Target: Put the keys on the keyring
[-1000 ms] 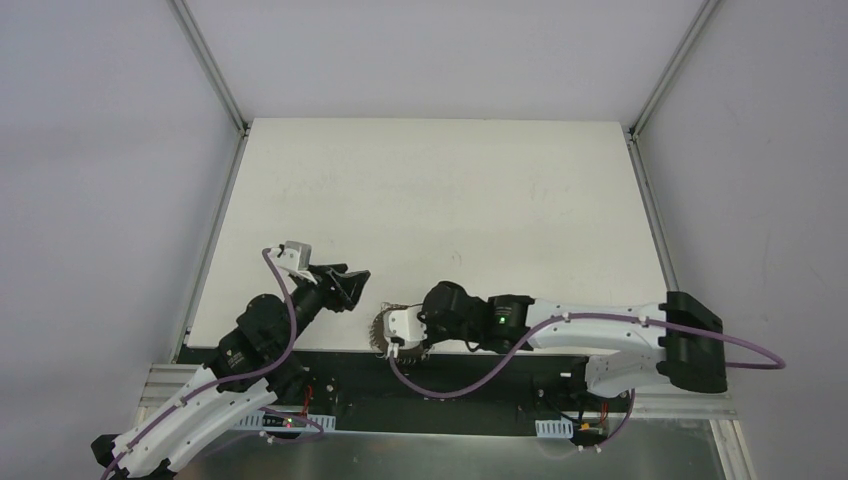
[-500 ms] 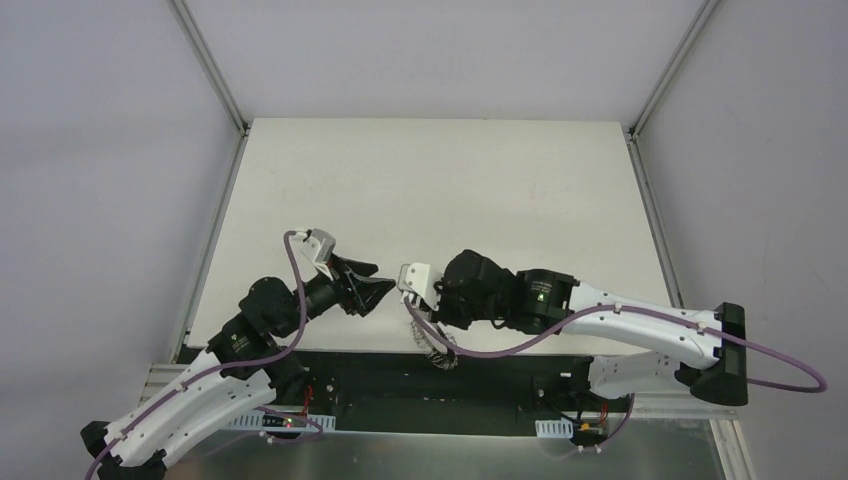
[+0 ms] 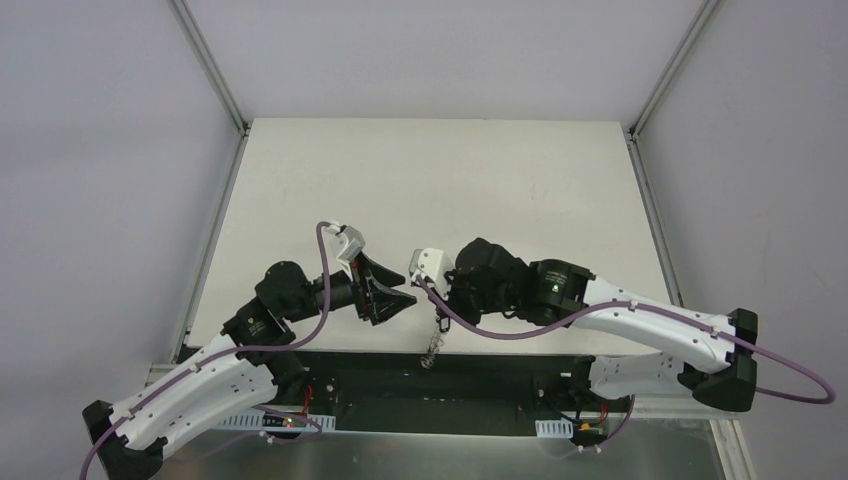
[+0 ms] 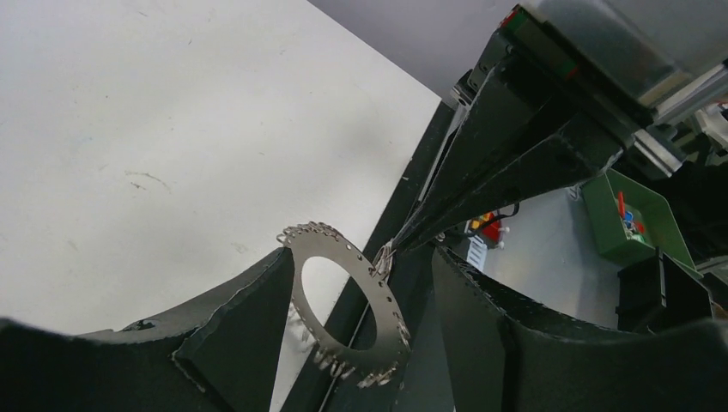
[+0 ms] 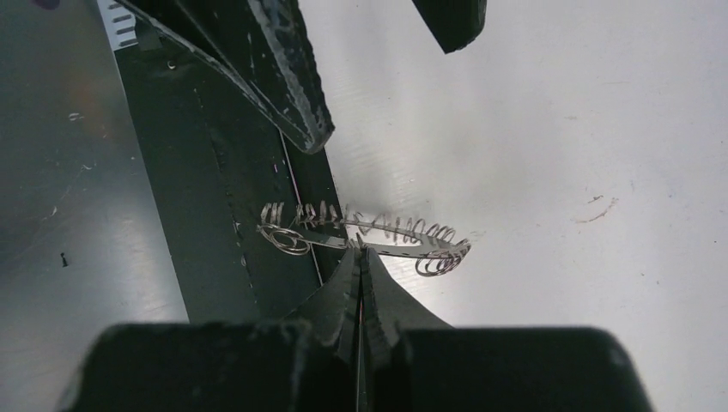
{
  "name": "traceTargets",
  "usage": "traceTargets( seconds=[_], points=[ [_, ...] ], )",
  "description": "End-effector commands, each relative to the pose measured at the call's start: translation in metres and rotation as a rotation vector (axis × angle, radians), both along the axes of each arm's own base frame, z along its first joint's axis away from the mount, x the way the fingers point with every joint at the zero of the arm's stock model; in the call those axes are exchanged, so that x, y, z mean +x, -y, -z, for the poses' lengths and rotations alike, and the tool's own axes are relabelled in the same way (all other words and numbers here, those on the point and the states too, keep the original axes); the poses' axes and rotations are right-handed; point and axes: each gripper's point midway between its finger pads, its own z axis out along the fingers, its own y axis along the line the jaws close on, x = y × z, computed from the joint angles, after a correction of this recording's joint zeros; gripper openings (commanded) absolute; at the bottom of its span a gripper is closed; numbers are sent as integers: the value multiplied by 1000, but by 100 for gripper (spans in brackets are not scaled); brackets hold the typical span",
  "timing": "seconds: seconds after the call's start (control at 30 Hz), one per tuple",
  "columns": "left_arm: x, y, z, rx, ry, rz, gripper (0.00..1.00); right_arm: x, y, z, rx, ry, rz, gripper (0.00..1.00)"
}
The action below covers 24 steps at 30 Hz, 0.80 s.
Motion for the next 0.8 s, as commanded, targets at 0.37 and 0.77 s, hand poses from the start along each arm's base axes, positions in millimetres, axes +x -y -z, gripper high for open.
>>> traceTargets(
  seconds=[0.37,0.77],
  points=[
    [-29,26,-42,-164,174,249,57,-20,1,-90,251,-66,-47,0],
    [-45,34,-41,-170,175,380,44,-16,-7,-113,281,-75,-20,0]
  ],
)
